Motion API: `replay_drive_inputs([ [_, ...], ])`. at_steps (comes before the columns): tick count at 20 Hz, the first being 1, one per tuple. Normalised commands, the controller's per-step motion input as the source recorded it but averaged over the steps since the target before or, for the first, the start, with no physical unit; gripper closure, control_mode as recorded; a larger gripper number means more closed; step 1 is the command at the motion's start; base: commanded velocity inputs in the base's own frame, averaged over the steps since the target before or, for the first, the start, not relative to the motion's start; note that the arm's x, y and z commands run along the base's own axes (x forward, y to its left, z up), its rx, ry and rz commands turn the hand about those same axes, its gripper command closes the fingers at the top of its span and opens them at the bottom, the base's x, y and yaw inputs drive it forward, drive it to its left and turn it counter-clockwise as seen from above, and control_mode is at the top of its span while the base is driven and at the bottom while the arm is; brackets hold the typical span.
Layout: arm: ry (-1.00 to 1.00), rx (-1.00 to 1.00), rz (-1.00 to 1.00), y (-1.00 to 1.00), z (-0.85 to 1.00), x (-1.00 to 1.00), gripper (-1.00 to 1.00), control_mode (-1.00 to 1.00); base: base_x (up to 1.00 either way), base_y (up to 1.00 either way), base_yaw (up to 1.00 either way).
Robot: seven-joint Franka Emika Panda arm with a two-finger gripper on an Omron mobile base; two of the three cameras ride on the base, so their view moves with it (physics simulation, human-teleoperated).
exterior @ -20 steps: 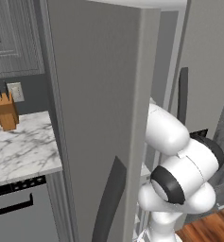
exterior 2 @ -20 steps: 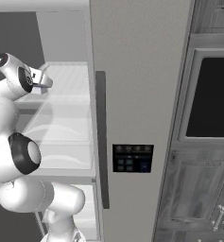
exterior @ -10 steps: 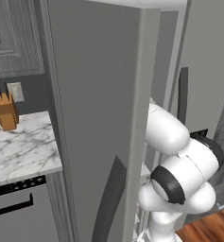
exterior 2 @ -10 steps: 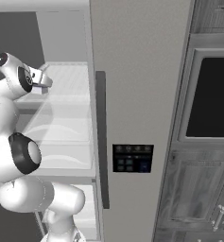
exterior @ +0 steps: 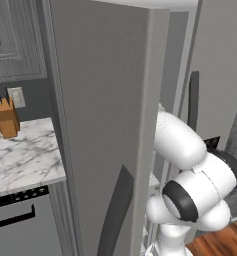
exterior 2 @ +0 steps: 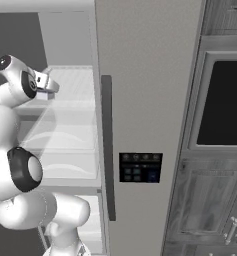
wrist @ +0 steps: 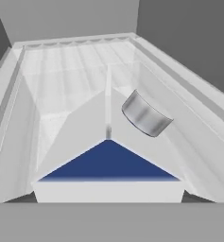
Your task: Take a sugar cube from the saucer and place it inside the coffee. Then, grab milk from the fridge and place it next to the coffee on the counter to sweeten the coffee.
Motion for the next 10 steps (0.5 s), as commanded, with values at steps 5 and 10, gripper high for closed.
replay_drive_inputs([
  [5, -0.02, 0.03, 0.04, -0.48, 0.09, -0.46, 1.00, -1.00, 0.00, 0.00, 0.00],
  [10, -0.07, 0.02, 0.10, -0.04, 0.32, -0.90, 1.00, -1.00, 0.00, 0.00, 0.00],
])
